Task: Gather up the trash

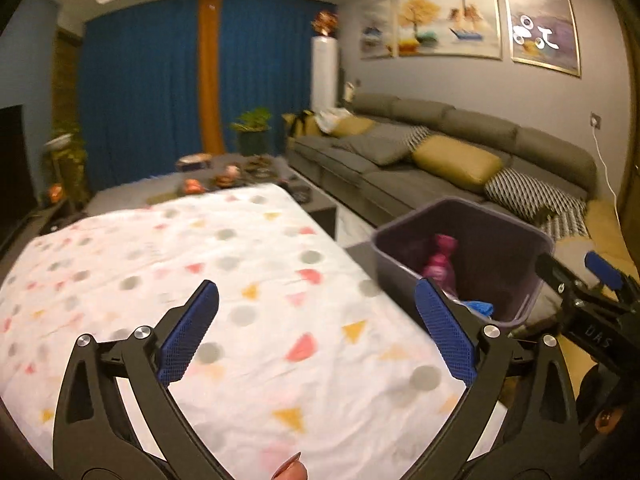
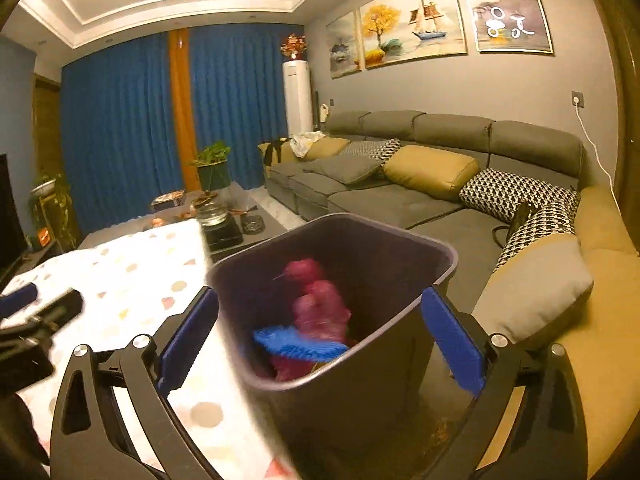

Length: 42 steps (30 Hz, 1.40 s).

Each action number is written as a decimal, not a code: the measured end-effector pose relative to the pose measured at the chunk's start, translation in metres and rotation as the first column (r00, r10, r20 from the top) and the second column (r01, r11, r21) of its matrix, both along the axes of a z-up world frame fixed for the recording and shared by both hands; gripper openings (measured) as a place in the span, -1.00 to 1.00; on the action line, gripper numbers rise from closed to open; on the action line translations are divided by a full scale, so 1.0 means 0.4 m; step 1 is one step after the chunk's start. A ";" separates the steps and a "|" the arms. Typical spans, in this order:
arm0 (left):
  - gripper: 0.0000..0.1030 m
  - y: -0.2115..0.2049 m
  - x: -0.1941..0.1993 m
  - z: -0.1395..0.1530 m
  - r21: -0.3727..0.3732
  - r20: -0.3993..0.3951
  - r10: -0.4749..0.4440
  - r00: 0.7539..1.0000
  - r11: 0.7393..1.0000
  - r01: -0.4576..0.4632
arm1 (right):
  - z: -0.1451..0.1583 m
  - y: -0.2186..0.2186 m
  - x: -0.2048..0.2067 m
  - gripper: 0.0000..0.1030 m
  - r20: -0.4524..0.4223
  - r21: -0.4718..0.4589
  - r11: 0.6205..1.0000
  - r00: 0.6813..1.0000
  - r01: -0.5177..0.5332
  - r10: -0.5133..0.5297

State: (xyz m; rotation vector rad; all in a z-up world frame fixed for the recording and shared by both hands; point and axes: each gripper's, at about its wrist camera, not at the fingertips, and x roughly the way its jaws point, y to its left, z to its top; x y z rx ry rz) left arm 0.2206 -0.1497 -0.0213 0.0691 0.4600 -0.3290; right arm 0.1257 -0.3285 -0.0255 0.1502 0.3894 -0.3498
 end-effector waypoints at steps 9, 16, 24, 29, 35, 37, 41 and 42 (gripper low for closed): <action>0.89 0.159 -0.164 0.022 0.026 0.028 0.128 0.991 0.991 -0.129 | 0.024 0.144 -0.112 0.89 0.002 -0.039 0.998 0.999 -0.041 0.041; 0.89 0.257 -0.258 0.020 0.012 0.019 0.185 0.983 0.983 -0.185 | 0.037 0.252 -0.199 0.89 0.008 -0.065 0.995 0.997 -0.077 0.078; 0.89 0.349 -0.349 0.026 -0.017 0.016 0.244 0.970 0.970 -0.244 | 0.056 0.350 -0.274 0.89 0.040 -0.081 0.989 0.991 -0.127 0.130; 0.89 0.374 -0.387 0.033 -0.028 0.027 0.244 0.969 0.970 -0.243 | 0.060 0.386 -0.304 0.89 0.054 -0.082 0.987 0.988 -0.139 0.144; 0.89 0.390 -0.398 0.035 -0.033 0.027 0.246 0.969 0.969 -0.245 | 0.066 0.407 -0.325 0.89 0.060 -0.091 0.985 0.987 -0.146 0.152; 0.89 0.394 -0.400 0.035 -0.037 0.028 0.244 0.969 0.969 -0.243 | 0.066 0.412 -0.327 0.89 0.061 -0.094 0.985 0.986 -0.148 0.154; 0.89 0.396 -0.406 0.037 -0.044 0.032 0.244 0.969 0.969 -0.243 | 0.065 0.413 -0.327 0.89 0.062 -0.094 0.985 0.986 -0.147 0.153; 0.89 0.397 -0.406 0.036 -0.046 0.033 0.242 0.970 0.969 -0.241 | 0.066 0.413 -0.326 0.89 0.064 -0.094 0.985 0.986 -0.146 0.153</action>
